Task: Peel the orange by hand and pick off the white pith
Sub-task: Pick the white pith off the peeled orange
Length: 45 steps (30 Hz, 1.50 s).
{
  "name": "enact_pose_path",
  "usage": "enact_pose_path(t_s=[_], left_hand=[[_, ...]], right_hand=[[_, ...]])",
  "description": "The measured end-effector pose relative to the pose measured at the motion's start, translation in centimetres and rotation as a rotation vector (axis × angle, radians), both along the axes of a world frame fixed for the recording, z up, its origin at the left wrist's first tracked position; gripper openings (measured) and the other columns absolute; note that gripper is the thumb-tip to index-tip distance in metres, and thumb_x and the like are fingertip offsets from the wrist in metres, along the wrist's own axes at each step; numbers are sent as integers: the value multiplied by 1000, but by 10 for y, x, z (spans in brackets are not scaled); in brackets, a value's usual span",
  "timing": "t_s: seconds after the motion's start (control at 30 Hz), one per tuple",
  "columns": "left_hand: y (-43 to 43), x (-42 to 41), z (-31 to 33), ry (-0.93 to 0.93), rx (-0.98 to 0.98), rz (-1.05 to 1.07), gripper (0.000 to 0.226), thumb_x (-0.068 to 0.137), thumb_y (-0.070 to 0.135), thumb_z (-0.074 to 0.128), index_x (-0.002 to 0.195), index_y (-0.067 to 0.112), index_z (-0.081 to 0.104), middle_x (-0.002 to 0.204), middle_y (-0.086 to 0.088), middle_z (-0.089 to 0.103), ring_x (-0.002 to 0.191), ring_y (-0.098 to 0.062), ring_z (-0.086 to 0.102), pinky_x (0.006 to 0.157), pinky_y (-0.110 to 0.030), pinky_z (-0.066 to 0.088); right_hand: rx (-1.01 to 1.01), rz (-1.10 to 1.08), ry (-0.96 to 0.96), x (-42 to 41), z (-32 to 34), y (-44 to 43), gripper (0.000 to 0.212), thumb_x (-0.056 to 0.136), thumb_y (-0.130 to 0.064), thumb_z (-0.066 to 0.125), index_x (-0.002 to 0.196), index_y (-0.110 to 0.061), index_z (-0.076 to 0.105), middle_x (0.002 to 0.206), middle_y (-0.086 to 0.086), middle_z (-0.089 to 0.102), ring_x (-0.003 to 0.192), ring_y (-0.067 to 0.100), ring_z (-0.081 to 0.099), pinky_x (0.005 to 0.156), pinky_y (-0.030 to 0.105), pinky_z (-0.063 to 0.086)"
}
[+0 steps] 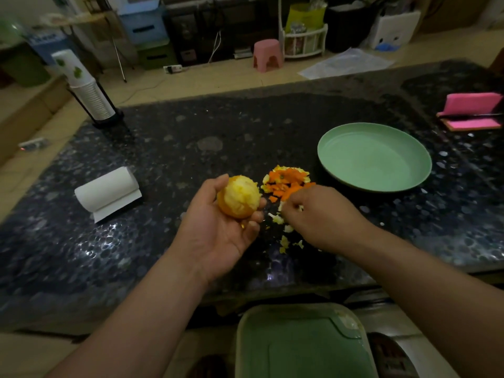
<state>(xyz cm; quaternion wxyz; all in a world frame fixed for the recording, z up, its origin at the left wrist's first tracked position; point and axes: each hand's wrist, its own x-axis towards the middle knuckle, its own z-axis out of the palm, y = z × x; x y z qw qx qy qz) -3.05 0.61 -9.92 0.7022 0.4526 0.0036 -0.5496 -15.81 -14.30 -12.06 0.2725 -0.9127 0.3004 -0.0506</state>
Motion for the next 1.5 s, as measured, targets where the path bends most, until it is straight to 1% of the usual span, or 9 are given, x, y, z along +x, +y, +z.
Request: enact_pose_path(t_s=[0.07, 0.2, 0.33, 0.43, 0.57, 0.7, 1.1, 1.37, 1.5], left_hand=[[1, 2, -3, -7, 4, -29, 53, 99, 46, 55, 131, 6, 61, 110, -20, 62, 69, -20, 58, 50, -21, 52], [1, -1, -2, -52, 37, -123, 61, 98, 62, 52, 118, 7, 72, 101, -17, 68, 60, -18, 56, 44, -20, 48], [0, -5, 0, -116, 74, -185, 74, 95, 78, 43, 105, 16, 81, 94, -11, 71, 55, -18, 54, 44, -21, 43], [0, -6, 0, -181, 93, -250, 84, 93, 86, 36, 119, 19, 78, 102, -11, 66, 62, -20, 58, 50, -24, 47], [-1, -15, 9, -202, -20, -223, 75, 106, 68, 28, 132, 13, 71, 118, -13, 75, 85, -22, 69, 65, -31, 58], [0, -14, 16, -183, -167, -120, 53, 111, 37, 32, 146, 5, 55, 141, -23, 64, 120, -32, 62, 91, -40, 56], [2, -11, 19, -182, -193, -92, 48, 103, 46, 52, 129, 7, 66, 114, -17, 70, 85, -20, 66, 69, -28, 62], [2, -11, 14, -354, -67, -100, 52, 103, 47, 57, 135, 7, 61, 108, -16, 65, 74, -18, 60, 60, -27, 51], [1, -12, 9, -445, 19, -73, 55, 101, 46, 61, 139, 7, 57, 103, -13, 69, 71, -17, 63, 57, -29, 52]], right_hand=[[38, -4, -86, 0, 4, 2, 19, 94, -24, 63, 109, -29, 73, 105, -22, 64, 99, 9, 63, 85, 37, 55], [87, -18, -354, 3, 7, 3, 10, 95, -27, 65, 94, -26, 75, 89, -9, 68, 82, 7, 62, 73, 36, 52], [466, 147, -422, -1, 17, 5, 50, 92, -22, 79, 136, -39, 62, 130, -16, 66, 120, 1, 64, 100, 29, 55], [575, 285, -394, -3, 17, 8, 65, 91, -19, 83, 146, -41, 55, 136, -12, 65, 120, 5, 68, 99, 34, 60], [520, 200, -454, -3, 15, 10, 63, 89, -27, 86, 144, -35, 58, 127, -8, 70, 112, 7, 72, 98, 37, 60], [373, 84, -478, -4, 22, 10, 56, 87, -47, 84, 138, -35, 64, 117, -11, 73, 104, 4, 71, 94, 37, 60], [187, 94, -603, -14, 37, 13, 26, 92, -27, 80, 116, -29, 70, 102, -17, 73, 98, 5, 70, 79, 16, 55], [-178, 136, -538, -17, 34, 12, 17, 96, -40, 74, 108, -28, 75, 89, -16, 74, 79, 3, 69, 69, 32, 58], [-411, 187, -468, -15, 31, 13, 17, 97, -38, 63, 98, -24, 73, 79, -8, 72, 66, 15, 65, 59, 38, 55]])
